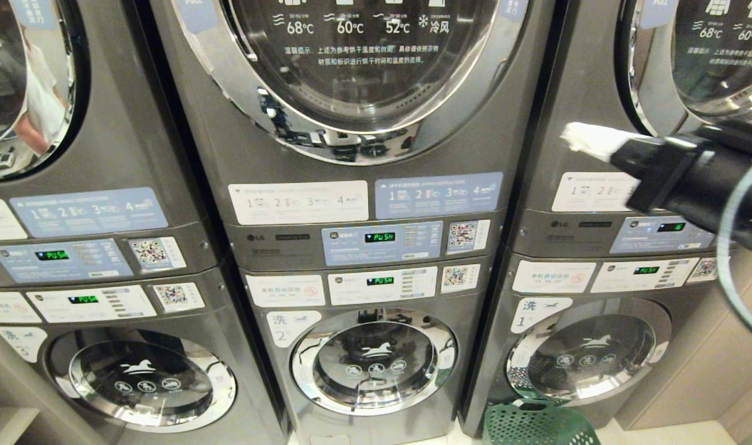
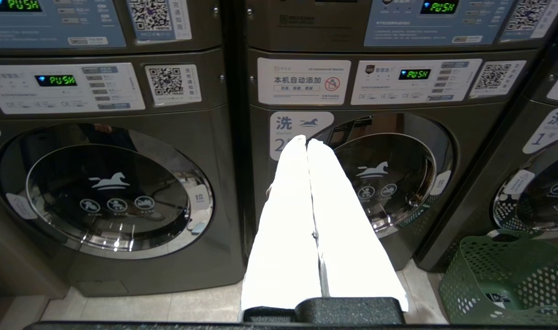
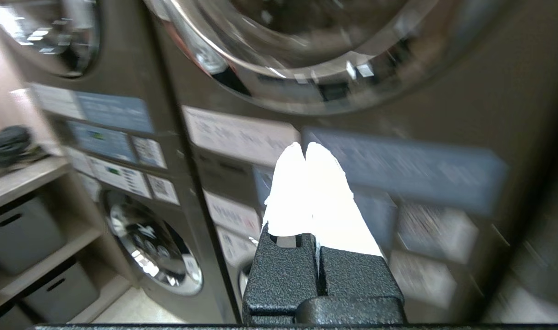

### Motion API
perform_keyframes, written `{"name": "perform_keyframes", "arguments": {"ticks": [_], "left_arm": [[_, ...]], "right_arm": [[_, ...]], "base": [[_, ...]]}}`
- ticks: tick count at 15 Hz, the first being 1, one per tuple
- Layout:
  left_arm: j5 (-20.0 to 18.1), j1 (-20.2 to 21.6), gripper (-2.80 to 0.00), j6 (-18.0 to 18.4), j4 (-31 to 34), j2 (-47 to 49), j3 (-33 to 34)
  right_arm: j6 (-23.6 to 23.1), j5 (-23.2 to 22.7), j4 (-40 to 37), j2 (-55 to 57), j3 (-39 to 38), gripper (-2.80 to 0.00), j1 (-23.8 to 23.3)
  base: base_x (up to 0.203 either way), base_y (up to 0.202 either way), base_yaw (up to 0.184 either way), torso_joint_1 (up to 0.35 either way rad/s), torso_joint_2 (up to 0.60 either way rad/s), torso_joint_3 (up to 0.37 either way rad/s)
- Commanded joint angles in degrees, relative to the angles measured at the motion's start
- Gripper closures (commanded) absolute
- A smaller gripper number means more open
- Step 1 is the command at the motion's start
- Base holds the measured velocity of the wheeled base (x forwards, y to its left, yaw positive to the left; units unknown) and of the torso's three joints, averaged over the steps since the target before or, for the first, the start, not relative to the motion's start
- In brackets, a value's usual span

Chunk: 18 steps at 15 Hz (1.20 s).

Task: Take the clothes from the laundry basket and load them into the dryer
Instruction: Close the dryer

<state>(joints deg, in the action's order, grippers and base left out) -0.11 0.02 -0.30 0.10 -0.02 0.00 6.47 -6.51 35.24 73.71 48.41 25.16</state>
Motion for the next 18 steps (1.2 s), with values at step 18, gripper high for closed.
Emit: {"name": "perform_keyframes", "arguments": {"ticks": [18], "left_arm": [[0.0,0.1,0.00,0.0,0.0,-0.1,0.1]], "right_arm": [[-11.6,4.5,-35.5,-73.7,-48.4,0.00,-25.4]], "base": [[0.000,0.000,0.000,0.000,0.00,0.000]]}}
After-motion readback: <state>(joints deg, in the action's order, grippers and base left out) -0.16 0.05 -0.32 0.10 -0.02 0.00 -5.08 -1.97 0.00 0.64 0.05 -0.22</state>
